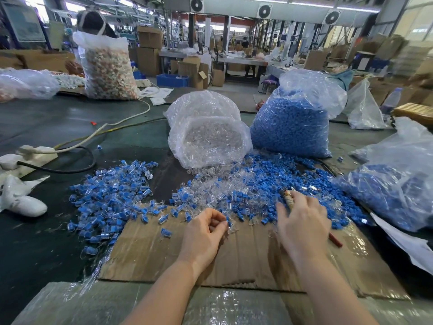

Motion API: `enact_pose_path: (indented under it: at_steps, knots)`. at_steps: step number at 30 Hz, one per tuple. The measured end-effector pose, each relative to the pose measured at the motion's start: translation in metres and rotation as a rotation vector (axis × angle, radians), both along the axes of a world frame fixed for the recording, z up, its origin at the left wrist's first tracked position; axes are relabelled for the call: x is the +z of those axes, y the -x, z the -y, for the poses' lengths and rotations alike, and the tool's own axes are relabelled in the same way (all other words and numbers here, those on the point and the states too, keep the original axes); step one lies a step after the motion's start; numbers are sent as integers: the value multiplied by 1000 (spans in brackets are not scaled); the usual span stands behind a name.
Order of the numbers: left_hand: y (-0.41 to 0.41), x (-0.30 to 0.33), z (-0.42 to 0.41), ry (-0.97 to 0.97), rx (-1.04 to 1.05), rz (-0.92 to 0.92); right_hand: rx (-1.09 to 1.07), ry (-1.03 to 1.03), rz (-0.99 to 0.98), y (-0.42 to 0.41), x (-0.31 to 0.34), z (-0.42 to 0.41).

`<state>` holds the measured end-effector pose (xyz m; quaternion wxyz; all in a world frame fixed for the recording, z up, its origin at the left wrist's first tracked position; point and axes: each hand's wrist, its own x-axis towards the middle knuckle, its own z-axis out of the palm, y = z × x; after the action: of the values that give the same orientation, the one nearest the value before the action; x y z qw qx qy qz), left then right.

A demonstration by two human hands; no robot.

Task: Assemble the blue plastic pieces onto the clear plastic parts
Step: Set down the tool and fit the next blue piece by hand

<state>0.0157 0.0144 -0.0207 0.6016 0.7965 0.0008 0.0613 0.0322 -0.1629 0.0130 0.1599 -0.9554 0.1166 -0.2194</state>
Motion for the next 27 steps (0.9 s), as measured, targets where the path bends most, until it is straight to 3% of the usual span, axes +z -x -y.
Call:
enact_pose_path:
  at_steps: [3, 7, 11, 17, 21, 27]
  knots:
    - [0, 0, 1, 20, -1, -8, -172, 86, -441, -9, 7, 24]
    - [0, 1, 1, 44, -6, -6, -166, 117, -642, -17, 5, 37]
    - [0, 1, 0, 26, -9, -7, -196, 41, -654, -22, 5, 38]
    - [-1, 6, -1, 87, -15, -39, -214, -90, -509, -22, 13, 41]
    - [-5, 14, -6, 279, 13, -113, -7, -128, -374, -14, 23, 32]
    - [-21, 29, -13, 511, 119, -188, 373, -658, -540, 8, 48, -16]
